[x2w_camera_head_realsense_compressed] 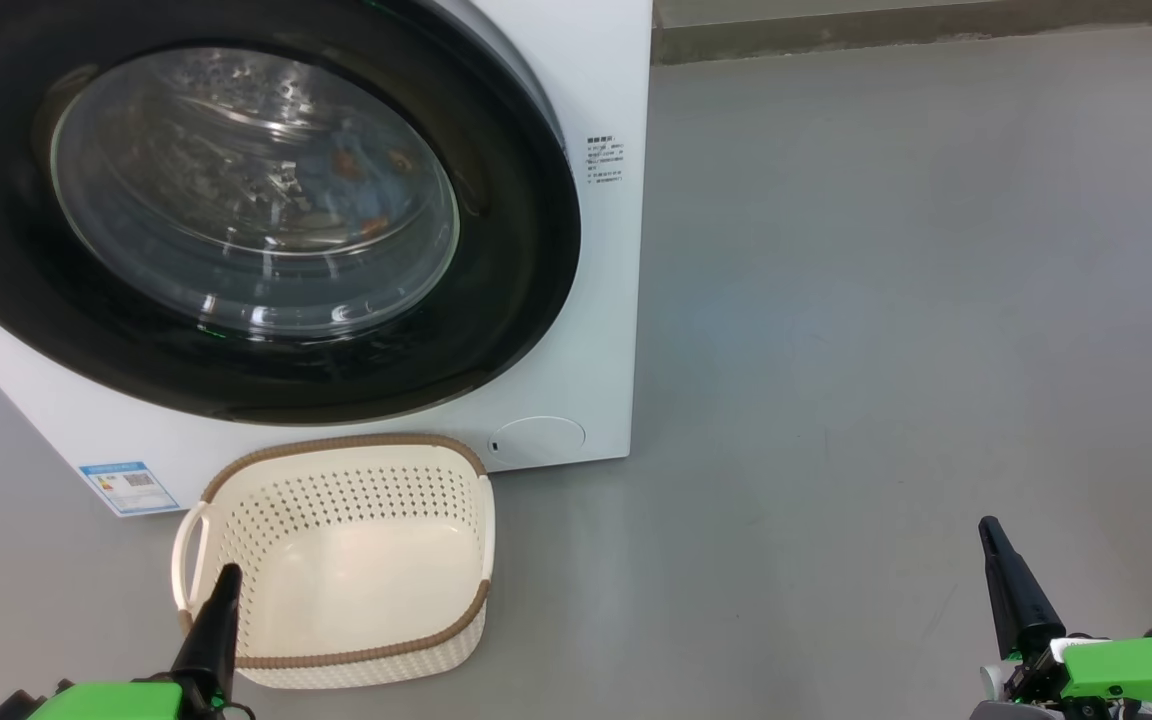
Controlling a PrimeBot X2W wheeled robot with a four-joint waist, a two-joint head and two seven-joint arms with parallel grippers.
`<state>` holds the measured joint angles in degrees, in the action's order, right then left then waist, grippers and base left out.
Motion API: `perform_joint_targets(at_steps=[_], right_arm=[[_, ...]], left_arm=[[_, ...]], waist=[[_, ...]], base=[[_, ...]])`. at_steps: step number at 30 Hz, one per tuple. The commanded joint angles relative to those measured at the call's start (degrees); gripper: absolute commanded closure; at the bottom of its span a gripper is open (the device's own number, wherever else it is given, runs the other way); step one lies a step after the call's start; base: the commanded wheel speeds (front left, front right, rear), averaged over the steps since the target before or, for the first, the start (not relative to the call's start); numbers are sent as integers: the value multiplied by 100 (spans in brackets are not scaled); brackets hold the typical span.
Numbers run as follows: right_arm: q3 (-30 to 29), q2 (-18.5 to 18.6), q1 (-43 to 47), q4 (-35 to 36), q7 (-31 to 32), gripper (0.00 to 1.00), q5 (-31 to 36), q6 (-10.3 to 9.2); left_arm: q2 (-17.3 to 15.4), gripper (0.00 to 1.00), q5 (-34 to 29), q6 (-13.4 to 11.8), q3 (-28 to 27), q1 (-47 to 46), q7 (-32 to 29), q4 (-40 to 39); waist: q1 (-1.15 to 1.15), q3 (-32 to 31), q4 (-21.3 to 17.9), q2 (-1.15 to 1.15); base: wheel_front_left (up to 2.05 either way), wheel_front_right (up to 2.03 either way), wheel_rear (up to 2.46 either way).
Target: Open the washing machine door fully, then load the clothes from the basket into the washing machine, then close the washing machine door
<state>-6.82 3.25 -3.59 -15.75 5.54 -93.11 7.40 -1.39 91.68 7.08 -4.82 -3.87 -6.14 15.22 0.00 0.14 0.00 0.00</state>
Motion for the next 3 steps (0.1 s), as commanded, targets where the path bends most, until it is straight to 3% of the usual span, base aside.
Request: perform_joint_targets(at_steps=[1, 3], right_arm=[[85, 6, -263, 168, 50, 100, 48, 9], [83, 5, -264, 168, 51, 100, 50, 9]], left_arm=[[-149, 100, 48, 41, -172, -241, -36, -110], [-149, 100, 48, 41, -172, -241, -36, -110]], waist=[[0, 0, 0, 0], [0, 0, 0, 0]], base=[[0, 0, 0], [0, 0, 0]])
